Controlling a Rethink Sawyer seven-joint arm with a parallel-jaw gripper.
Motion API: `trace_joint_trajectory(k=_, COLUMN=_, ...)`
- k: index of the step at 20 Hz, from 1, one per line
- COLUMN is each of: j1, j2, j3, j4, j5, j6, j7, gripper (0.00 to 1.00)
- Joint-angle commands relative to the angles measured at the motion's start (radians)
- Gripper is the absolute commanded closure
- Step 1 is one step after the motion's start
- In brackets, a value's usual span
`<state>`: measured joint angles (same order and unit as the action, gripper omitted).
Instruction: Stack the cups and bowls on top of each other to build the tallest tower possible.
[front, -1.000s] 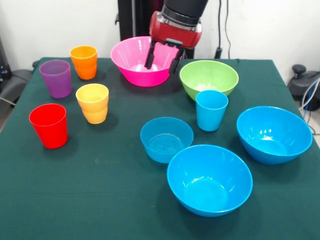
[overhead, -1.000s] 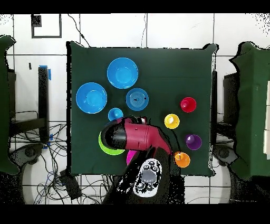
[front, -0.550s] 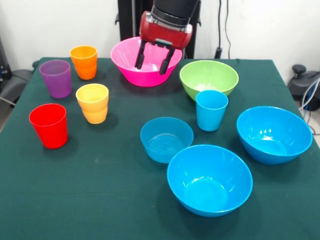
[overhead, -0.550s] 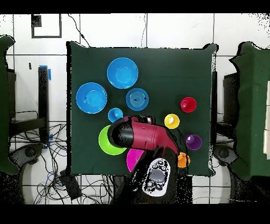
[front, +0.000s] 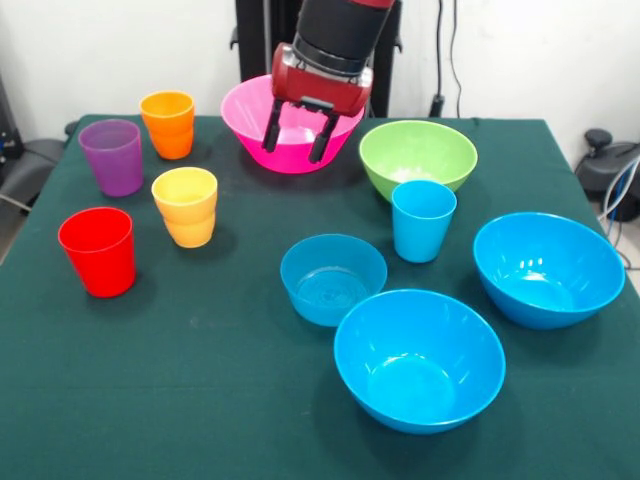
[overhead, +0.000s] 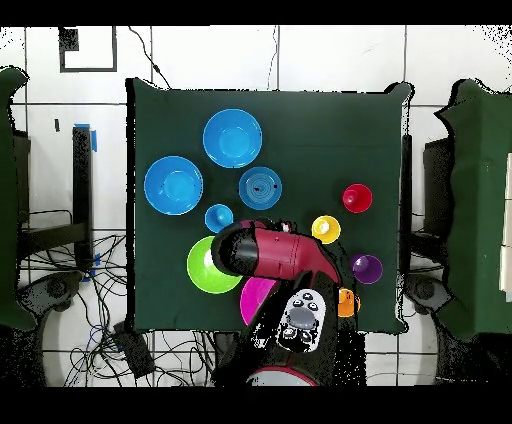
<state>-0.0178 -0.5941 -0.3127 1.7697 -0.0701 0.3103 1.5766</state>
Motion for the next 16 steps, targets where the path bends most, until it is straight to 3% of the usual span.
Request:
trace_joint_trajectory(k=1, j1=-0.008, j2=0.065, j3=0.088, j4=-0.051, j5=-0.014, j6=-0.055, j7=0.136, gripper=0.00)
trace_joint_trajectory(k=16, j1=-0.002, j2=0.090, j3=0.073, j4=-0.054, j5=-0.016, j6=-0.088, j7=0.143, gripper=0.00)
